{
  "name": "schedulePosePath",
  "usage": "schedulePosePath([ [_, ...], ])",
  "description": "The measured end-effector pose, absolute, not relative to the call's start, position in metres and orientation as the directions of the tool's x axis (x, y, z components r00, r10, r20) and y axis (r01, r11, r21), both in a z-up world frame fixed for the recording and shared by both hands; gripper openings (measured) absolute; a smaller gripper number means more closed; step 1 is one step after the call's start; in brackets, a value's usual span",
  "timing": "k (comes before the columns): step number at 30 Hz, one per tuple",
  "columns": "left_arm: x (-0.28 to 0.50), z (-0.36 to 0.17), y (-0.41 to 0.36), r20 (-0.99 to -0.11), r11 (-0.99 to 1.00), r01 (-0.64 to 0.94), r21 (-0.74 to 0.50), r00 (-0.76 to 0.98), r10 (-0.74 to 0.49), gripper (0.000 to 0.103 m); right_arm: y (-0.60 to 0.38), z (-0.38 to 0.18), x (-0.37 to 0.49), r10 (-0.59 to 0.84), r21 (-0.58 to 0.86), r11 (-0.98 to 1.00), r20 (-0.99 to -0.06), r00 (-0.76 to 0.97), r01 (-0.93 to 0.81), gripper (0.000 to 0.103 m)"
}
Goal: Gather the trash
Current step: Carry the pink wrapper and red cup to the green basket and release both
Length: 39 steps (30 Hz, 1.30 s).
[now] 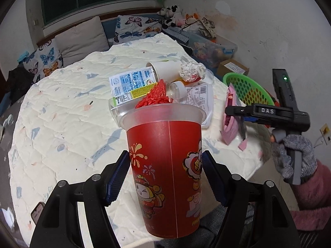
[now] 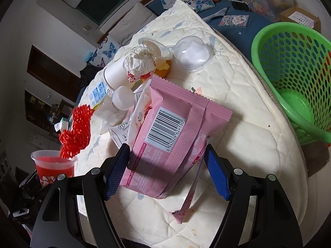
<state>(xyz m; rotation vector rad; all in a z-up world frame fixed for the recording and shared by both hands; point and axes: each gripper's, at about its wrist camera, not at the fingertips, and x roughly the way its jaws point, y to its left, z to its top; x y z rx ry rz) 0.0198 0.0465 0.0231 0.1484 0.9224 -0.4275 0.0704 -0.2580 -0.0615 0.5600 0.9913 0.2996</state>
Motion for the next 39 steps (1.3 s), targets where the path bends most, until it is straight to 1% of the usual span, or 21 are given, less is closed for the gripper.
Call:
schedulePosePath([
  [5,0.004,0.041,0.049,-0.771,0.897,0.437,-0.073,0.546,-0.329,0.069,-0.261,-0.054,0.064,0.484,0.575,0.818,-0.690,0.537,0.002,0.073],
  [9,-0.003,0.053,0.048,-0.751,0.896,0.439,-0.062,0.571,-0.332,0.069,-0.267,-0.046,0.060,0.486,0.582,0.813,-0.672,0.558,-0.006,0.073],
  [17,0.019,0.060,0.013,-0.713,0.866,0.486,-0.120,0.564,-0.415,0.069,-0.291,-0.030,0.057,0.445,0.563,0.826,-0.656,0.610,0.003,0.073],
  [22,0.043,0.061,-0.029,-0.691,0.831,0.535,-0.151,0.544,-0.476,0.069,-0.324,-0.021,0.061,0.367,0.523,0.851,-0.660,0.655,0.050,0.073],
  [26,0.065,0.062,-0.068,-0.680,0.812,0.564,-0.151,0.536,-0.499,0.069,-0.357,-0.021,0.071,0.257,0.451,0.885,-0.681,0.685,0.117,0.074],
  [33,0.100,0.048,-0.134,-0.686,0.767,0.613,-0.191,0.476,-0.551,0.069,-0.406,-0.042,0.088,0.096,0.343,0.909,-0.726,0.681,0.237,0.074],
  [39,0.122,0.031,-0.182,-0.708,0.730,0.648,-0.218,0.410,-0.576,0.069,-0.432,-0.074,0.105,0.072,0.323,0.902,-0.766,0.639,0.285,0.076],
])
